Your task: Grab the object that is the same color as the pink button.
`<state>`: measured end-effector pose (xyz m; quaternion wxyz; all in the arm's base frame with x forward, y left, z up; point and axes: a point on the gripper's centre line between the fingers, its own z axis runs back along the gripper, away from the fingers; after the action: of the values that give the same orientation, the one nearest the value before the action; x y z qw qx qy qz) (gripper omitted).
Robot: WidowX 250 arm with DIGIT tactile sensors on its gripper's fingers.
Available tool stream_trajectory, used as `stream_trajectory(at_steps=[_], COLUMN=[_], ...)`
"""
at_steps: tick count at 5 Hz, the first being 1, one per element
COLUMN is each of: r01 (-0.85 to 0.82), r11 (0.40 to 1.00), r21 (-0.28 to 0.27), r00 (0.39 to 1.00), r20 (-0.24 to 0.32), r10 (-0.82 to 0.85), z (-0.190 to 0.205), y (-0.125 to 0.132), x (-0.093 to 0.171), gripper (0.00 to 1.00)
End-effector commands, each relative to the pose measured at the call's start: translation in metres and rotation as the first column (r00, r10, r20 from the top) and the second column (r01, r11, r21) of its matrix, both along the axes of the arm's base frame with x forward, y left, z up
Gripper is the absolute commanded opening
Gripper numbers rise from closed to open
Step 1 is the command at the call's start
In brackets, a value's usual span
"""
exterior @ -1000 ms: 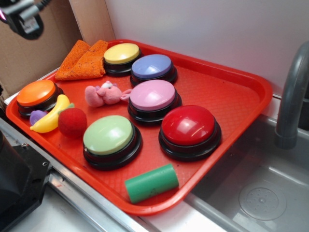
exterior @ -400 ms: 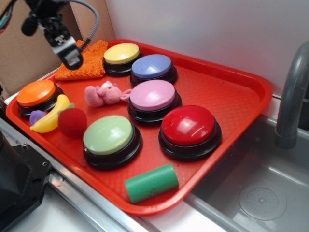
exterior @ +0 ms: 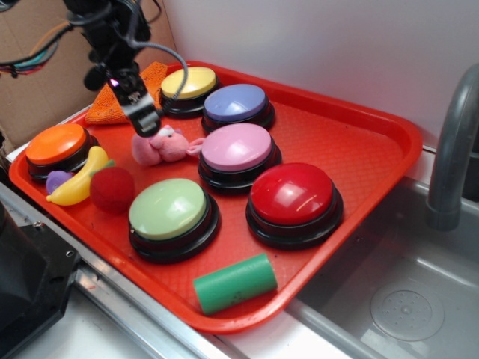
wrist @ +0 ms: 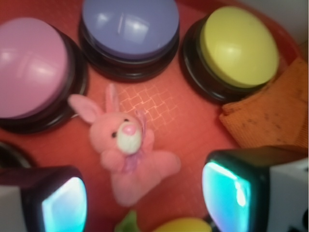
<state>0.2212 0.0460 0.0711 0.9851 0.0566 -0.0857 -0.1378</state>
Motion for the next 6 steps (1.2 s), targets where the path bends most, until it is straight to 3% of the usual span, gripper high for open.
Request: stream_trajectory(at_steps=[1,2,4,5,6], r01=[0.046,0.021,-0.070,-0.083,-0.137], r11=[0.999,0.999,0.997,0.996,0.990], r21=[0.016,0.024,0.031,0.029,0.023], r00=[0.998,0.996,0.994,0.994,0.986], r20=[-0.031,-0.085,-0.085,-0.071,-0.091], r10=[-0.046,-0.019,0.072,0.084,0.138], z=[-0.023,-0.036,-0.045,-0.043,-0.039], y=[-0.007,-0.002,0.006,0.007,0.011], x=[0.007,0.002,-0.002,-0.004,-0.004], gripper=[1.00,1.00,1.00,0.00,0.00])
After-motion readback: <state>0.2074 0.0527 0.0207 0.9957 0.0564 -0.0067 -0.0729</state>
